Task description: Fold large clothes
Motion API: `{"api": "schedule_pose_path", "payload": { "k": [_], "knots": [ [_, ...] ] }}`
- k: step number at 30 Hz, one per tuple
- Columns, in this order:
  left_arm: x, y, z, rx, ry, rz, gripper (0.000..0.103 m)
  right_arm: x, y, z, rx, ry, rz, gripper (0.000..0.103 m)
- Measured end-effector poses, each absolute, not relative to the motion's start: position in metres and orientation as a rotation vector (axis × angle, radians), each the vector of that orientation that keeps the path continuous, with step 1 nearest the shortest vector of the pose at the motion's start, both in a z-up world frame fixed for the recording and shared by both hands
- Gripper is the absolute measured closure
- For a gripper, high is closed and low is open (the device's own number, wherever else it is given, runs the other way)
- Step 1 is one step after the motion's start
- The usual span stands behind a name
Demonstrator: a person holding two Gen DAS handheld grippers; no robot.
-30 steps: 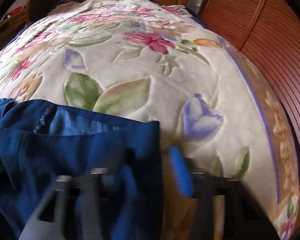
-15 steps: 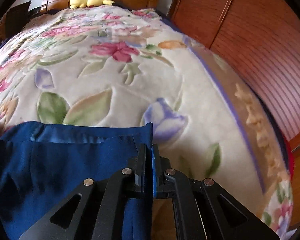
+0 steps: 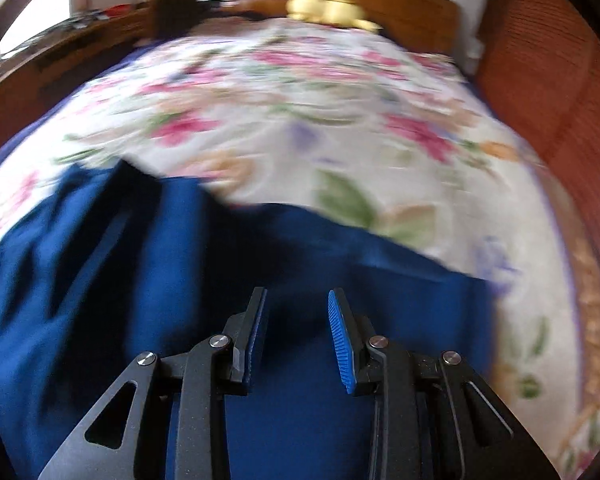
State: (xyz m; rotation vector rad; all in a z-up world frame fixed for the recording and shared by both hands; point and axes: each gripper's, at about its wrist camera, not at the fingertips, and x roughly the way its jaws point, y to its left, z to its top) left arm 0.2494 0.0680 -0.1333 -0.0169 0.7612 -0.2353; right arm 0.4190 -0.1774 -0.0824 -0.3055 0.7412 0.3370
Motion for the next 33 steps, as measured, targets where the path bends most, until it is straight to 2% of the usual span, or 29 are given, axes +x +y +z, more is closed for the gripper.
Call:
{"api": "schedule_pose_path", "payload": {
  "k": [5,8,15,23,33],
  "knots": [
    [0.249,0.068,-0.133,-0.015,0.76,-0.236,0.071,0.439,-0.16,-0.117,-0.36,0.799,0.282,0.071],
    [0.249,0.067,-0.134,-0.015,0.76,-0.24,0.071,0.454,-0.168,-0.136,-0.295,0.811,0.288,0.064],
    [0.249,0.065,-0.134,-0.011,0.762,-0.238,0.071,0.447,-0.167,-0.137,-0.319,0.799,0.266,0.061],
    [0.249,0.064,-0.135,-0.001,0.763,-0.232,0.071,0.367,-0.193,-0.09,-0.312,0.752,0.281,0.061],
    [0.249,0.065,-0.139,0.011,0.776,-0.219,0.071,0.269,-0.273,-0.109,-0.271,0.79,0.211,0.061]
  ]
}}
